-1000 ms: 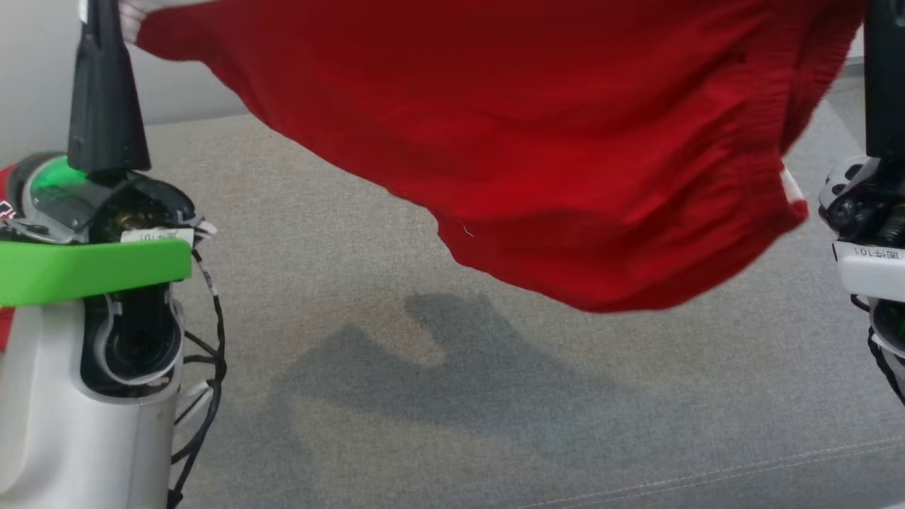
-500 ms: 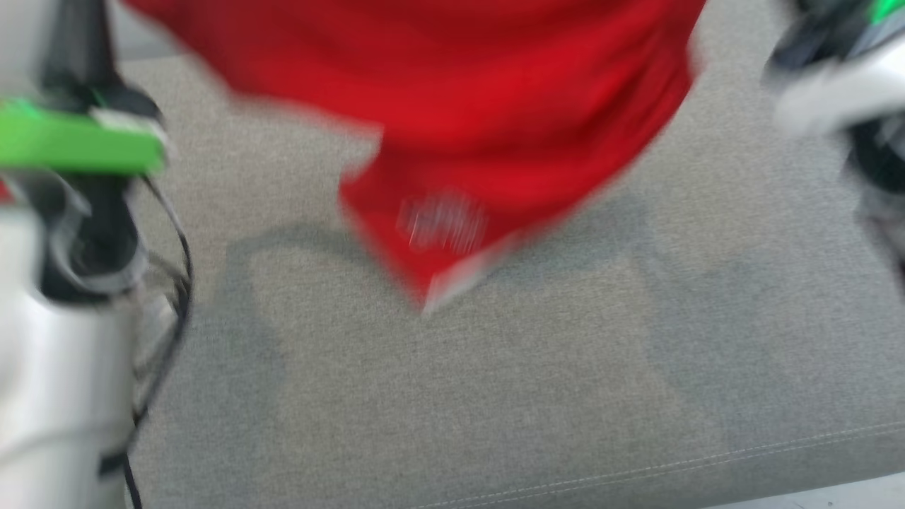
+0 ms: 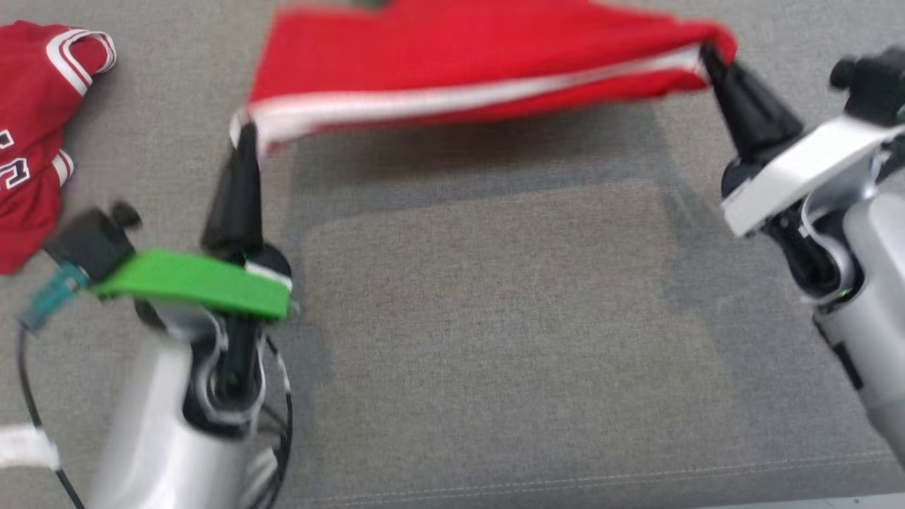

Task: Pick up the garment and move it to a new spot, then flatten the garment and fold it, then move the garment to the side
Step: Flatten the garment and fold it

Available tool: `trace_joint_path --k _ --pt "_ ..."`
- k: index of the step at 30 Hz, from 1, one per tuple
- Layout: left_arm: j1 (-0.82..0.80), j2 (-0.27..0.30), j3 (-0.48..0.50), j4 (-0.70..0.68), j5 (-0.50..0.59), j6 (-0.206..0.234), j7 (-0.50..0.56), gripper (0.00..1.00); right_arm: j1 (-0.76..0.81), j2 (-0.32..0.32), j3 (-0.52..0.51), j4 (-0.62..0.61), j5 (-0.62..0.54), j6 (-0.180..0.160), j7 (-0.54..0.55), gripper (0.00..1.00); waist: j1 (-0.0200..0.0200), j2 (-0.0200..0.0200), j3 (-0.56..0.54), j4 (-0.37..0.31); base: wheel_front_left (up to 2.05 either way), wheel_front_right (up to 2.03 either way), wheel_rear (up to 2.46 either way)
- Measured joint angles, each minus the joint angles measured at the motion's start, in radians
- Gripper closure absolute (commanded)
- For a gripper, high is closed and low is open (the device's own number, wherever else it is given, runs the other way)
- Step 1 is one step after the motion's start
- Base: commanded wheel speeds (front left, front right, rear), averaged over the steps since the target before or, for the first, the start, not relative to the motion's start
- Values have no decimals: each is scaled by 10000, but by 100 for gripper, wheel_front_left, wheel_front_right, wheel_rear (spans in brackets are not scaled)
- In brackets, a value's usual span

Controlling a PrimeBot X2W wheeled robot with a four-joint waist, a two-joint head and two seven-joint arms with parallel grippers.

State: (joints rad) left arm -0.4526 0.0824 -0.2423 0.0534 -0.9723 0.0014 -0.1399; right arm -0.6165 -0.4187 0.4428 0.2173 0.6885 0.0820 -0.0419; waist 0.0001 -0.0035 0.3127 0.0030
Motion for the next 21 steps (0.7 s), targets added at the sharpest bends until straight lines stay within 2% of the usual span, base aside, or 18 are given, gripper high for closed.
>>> trace_joint_path --k 4,12,21 --pt "2358 -198 -130 1108 -213 21 -422 100 1232 244 894 736 267 309 -117 100 0 0 304 91 0 0 0" --pt "2555 -215 -234 1490 10 -702 -825 100 1759 435 1152 986 109 322 -1335 100 0 0 103 196 0 0 0" --pt "3454 305 -318 1615 702 -938 -999 100 3044 385 1952 1279 -926 324 -1910 100 0 0 -638 60 0 0 0"
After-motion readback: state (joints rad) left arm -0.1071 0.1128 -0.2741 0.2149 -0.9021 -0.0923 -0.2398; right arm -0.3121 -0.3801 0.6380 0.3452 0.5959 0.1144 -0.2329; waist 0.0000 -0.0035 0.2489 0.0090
